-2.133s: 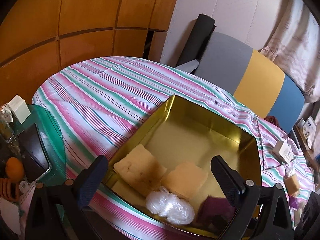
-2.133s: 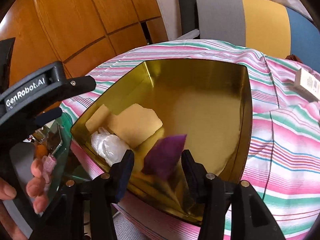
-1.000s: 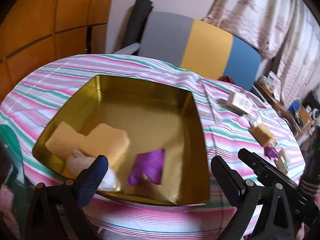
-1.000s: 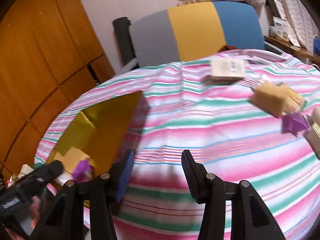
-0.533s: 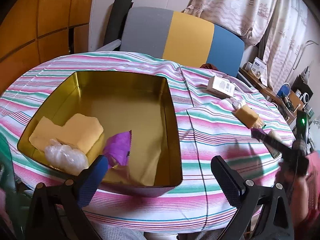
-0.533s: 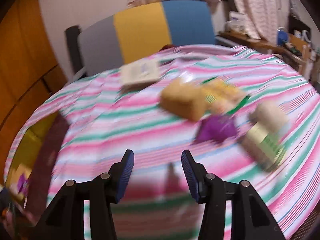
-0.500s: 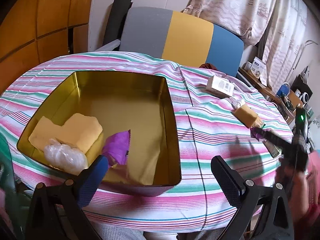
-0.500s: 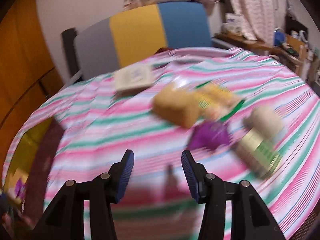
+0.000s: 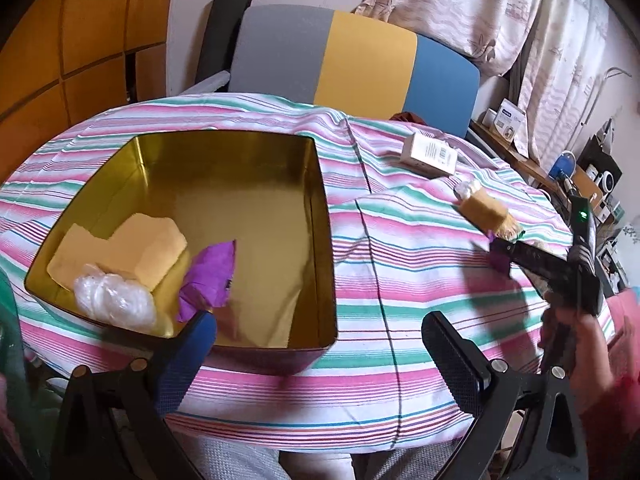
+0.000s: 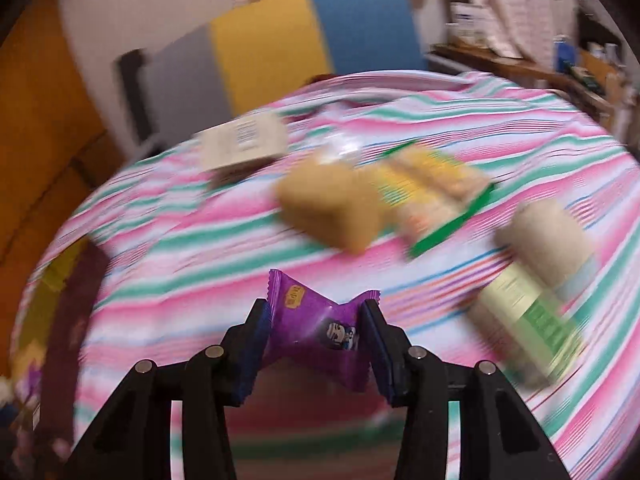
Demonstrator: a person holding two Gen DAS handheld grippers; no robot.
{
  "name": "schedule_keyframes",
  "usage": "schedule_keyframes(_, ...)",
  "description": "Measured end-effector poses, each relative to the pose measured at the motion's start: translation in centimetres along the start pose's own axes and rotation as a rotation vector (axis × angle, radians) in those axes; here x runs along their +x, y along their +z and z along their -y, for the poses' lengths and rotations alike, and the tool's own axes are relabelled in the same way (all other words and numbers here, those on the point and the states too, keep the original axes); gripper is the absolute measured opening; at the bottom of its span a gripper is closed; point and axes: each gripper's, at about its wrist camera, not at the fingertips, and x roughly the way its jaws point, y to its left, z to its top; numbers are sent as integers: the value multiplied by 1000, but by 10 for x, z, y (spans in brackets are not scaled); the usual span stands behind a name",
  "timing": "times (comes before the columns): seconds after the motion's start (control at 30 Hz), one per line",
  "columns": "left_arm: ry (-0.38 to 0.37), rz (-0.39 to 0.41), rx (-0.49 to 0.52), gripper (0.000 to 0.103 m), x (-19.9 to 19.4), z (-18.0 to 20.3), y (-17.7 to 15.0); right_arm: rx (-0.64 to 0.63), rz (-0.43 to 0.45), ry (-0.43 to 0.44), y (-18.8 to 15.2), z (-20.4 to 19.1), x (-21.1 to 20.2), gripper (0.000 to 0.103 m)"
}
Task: Organize objects
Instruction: 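Return the right tool to the items and grasp the green tea box, then grasp a purple packet with the left tool while the right tool holds the green tea box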
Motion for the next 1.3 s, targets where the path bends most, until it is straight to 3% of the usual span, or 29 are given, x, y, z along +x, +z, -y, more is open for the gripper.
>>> schedule_keyframes(0.07,-6,-7,15,103,2,4,-1,-32,2,68,-12,-10,-11,47)
schedule_keyframes(0.17,-4,-11,28,103,3,9,-3,-83,43,57,-19,-10,-33,47)
schedule_keyframes(0.33,-19,-26,37,103,7,17,-5,-155,138,-152,3,24,-67,52)
schedule_keyframes(0.4,-31,-31,47,103,7,23,-6,-164,103,-212,12,42,-64,52)
schedule_keyframes(0.53,-38,-32,81,103,6,33,-9,-137,2,-229,15,73,-45,52)
schedule_keyframes(0.63,-36,-37,97,103,7,38,-10,-146,-24,-241,9,77,-35,50)
schedule_keyframes(0.83,-32,-50,112,103,9,42,-11,-38,19,-137,3,74,-28,33)
schedule_keyframes(1.3,-27,-43,149,103,19,62,-4,-116,-7,37,-26,-26,-3,33)
